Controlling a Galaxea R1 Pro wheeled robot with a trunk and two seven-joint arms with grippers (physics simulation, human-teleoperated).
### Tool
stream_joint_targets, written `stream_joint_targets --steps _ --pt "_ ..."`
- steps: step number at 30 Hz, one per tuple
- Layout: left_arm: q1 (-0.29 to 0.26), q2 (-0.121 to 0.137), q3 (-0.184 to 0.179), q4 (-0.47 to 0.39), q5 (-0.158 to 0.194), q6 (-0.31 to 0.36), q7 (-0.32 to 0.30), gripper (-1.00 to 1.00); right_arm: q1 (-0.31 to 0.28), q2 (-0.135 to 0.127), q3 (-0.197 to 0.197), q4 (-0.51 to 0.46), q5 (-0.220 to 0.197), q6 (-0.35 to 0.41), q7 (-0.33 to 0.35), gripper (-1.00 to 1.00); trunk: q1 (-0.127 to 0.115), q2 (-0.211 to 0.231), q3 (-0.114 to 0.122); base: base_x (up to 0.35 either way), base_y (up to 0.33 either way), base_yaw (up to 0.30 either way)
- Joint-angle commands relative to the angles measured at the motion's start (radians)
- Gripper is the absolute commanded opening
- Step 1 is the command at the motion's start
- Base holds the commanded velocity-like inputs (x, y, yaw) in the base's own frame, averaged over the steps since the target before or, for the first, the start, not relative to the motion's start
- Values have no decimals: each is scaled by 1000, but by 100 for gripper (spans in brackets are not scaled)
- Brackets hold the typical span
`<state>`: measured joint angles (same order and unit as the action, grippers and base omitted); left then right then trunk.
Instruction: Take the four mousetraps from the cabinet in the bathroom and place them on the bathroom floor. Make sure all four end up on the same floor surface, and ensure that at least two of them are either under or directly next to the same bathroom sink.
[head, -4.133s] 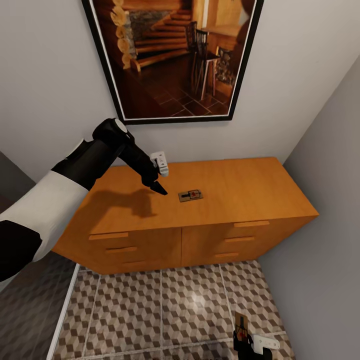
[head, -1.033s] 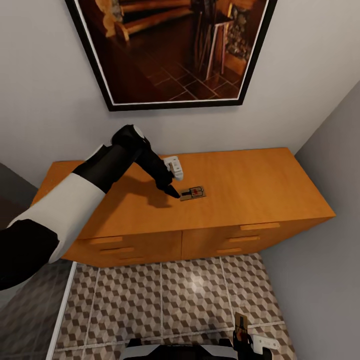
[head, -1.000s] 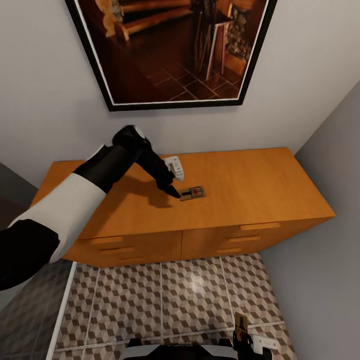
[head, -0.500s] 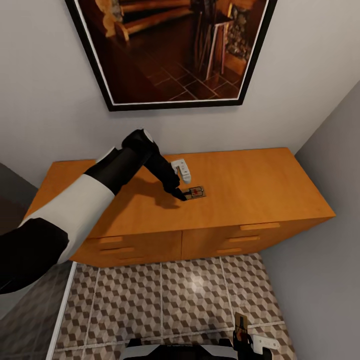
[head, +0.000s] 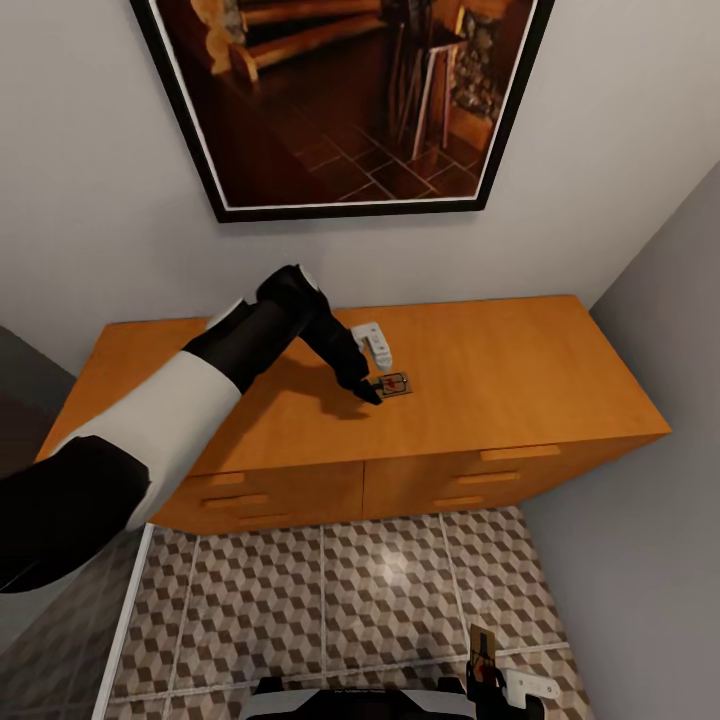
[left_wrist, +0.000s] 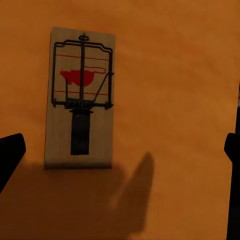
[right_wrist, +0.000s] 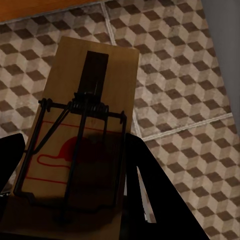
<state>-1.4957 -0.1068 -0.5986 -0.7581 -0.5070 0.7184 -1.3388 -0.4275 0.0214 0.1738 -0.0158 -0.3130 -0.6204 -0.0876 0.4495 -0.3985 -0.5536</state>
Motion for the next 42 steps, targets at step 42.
stream_joint_targets --steps 42 --pt "2 -1 2 34 -8 4 48 100 0 1 9 0 -3 -2 -7 -100 1 -2 -1 0 0 0"
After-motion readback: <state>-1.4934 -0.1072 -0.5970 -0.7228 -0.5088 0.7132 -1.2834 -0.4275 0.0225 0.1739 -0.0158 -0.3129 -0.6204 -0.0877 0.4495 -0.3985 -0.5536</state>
